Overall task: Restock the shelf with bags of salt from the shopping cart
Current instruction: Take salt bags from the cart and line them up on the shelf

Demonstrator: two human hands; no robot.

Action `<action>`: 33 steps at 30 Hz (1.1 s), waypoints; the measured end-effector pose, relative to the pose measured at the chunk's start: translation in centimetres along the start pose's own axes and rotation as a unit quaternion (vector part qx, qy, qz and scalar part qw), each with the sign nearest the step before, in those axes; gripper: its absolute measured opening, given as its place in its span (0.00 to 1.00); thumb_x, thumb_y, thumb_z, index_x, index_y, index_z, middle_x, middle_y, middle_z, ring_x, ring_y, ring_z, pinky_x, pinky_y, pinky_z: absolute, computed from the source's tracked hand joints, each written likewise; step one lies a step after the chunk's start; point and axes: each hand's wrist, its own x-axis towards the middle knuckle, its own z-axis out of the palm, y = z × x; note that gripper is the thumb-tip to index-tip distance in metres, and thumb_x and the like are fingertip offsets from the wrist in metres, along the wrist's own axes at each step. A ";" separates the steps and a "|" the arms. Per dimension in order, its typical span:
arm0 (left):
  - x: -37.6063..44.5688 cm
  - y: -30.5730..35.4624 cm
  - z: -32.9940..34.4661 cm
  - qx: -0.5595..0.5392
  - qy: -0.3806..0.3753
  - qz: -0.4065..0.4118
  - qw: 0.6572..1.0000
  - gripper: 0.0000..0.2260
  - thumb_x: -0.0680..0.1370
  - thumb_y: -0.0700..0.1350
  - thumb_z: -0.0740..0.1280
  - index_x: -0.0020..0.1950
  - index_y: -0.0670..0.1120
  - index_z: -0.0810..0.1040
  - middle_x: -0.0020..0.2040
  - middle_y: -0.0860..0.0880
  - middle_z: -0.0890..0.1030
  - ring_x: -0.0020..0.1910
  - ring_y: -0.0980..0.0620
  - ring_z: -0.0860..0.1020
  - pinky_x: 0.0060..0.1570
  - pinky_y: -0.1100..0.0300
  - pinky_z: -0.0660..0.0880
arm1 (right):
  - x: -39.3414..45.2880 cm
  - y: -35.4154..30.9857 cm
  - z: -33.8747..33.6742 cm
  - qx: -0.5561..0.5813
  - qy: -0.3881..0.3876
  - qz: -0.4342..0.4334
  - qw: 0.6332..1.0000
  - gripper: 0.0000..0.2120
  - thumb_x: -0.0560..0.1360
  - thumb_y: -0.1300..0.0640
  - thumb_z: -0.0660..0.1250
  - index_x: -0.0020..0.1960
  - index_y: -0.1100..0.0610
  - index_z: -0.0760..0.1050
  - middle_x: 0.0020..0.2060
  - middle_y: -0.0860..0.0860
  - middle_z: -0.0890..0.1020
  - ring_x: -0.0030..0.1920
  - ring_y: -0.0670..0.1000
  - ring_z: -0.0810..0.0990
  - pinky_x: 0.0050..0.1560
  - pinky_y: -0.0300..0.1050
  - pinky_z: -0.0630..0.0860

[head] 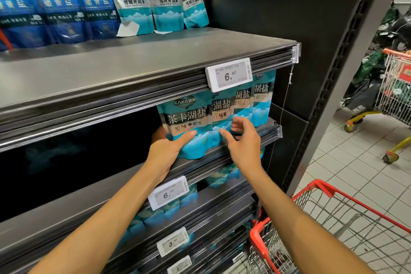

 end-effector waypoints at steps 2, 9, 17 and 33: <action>-0.2 -0.1 0.1 0.002 -0.004 0.004 1.000 0.31 0.45 0.65 0.80 0.40 0.49 0.83 0.39 0.55 0.86 0.39 0.58 0.84 0.38 0.62 0.80 | -0.1 0.0 -0.1 -0.003 0.002 0.001 1.000 0.21 0.73 0.54 0.75 0.62 0.55 0.73 0.55 0.49 0.78 0.54 0.46 0.77 0.59 0.47 0.77; -1.9 1.1 -0.5 0.078 0.040 0.066 0.994 0.36 0.48 0.68 0.78 0.48 0.48 0.78 0.43 0.53 0.83 0.40 0.57 0.81 0.37 0.62 0.79 | -1.2 -0.3 -1.3 0.022 0.018 0.009 1.000 0.18 0.73 0.53 0.75 0.60 0.56 0.74 0.53 0.50 0.78 0.53 0.47 0.78 0.57 0.50 0.77; -8.9 -1.4 -1.0 0.032 0.128 0.501 0.855 0.15 0.76 0.50 0.68 0.57 0.57 0.64 0.51 0.54 0.68 0.45 0.50 0.69 0.46 0.58 0.67 | -6.5 0.5 -9.0 0.093 0.031 0.000 0.995 0.08 0.78 0.56 0.69 0.56 0.51 0.76 0.44 0.45 0.81 0.42 0.49 0.82 0.45 0.40 0.81; -25.2 -23.6 31.6 0.267 -0.545 0.002 0.795 0.06 0.79 0.41 0.66 0.48 0.52 0.71 0.41 0.55 0.76 0.39 0.51 0.75 0.40 0.63 0.72 | -25.5 23.0 -37.2 -0.125 0.327 0.348 0.870 0.14 0.82 0.53 0.62 0.42 0.61 0.75 0.30 0.51 0.76 0.31 0.45 0.75 0.37 0.43 0.72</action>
